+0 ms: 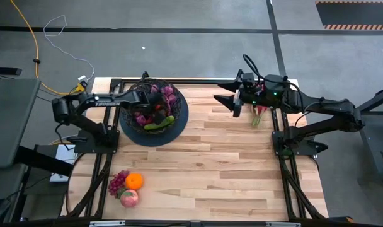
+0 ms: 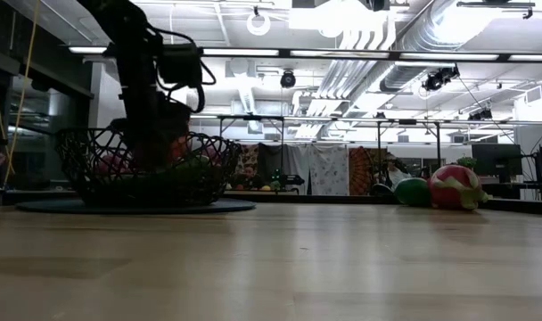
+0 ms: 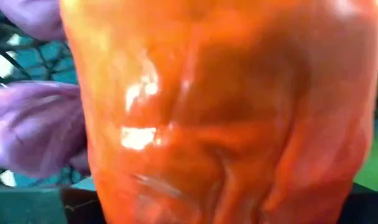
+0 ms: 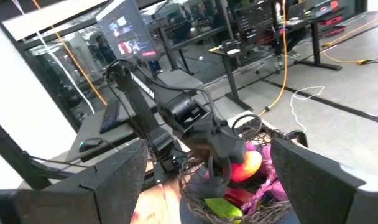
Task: Build produce basket
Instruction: Put the red mango into the black wire basket, then put the orange into the black wire basket
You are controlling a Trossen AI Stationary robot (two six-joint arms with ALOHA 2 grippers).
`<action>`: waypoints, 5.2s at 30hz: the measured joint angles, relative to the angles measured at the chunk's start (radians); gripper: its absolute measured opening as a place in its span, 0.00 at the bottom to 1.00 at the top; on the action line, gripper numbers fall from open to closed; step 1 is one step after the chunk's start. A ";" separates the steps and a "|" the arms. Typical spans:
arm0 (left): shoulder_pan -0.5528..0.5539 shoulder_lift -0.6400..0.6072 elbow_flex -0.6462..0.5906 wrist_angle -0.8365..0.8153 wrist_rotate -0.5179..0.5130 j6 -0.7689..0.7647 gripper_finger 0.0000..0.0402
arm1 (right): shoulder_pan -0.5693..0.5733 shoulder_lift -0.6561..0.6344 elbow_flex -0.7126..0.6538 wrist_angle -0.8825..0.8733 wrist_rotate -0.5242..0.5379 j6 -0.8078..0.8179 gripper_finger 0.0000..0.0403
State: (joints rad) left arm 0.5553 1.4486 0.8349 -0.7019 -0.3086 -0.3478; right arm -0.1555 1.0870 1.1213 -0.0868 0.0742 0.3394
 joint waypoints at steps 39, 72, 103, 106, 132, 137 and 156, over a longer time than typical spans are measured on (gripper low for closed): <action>-0.145 -0.698 0.000 0.643 0.192 -0.009 0.82 | 0.000 0.000 0.000 0.000 0.024 0.000 0.82; -0.372 -0.681 0.140 0.230 0.094 -0.216 0.82 | 0.000 0.000 0.000 0.000 0.024 -0.004 0.82; -1.067 -0.366 0.222 -0.434 0.080 -1.162 0.82 | 0.000 0.000 0.000 -0.144 0.024 -0.007 0.82; -1.101 -0.323 0.222 -0.467 0.101 -1.257 0.82 | 0.000 0.000 0.000 -0.164 0.024 -0.007 0.82; -1.254 -0.066 0.202 -0.400 0.210 -1.435 0.82 | 0.000 0.000 0.000 -0.187 0.024 0.023 0.82; -1.279 -0.066 0.186 -0.396 0.218 -1.448 0.82 | 0.000 0.000 0.000 -0.187 0.024 0.044 0.82; -1.253 -0.067 0.120 -0.308 0.260 -1.376 0.86 | 0.000 0.000 0.000 -0.187 0.031 0.069 0.82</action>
State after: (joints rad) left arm -0.6975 1.3815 0.9552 -1.0100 -0.0482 -1.7237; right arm -0.1558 1.0874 1.1210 -0.2739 0.1051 0.4086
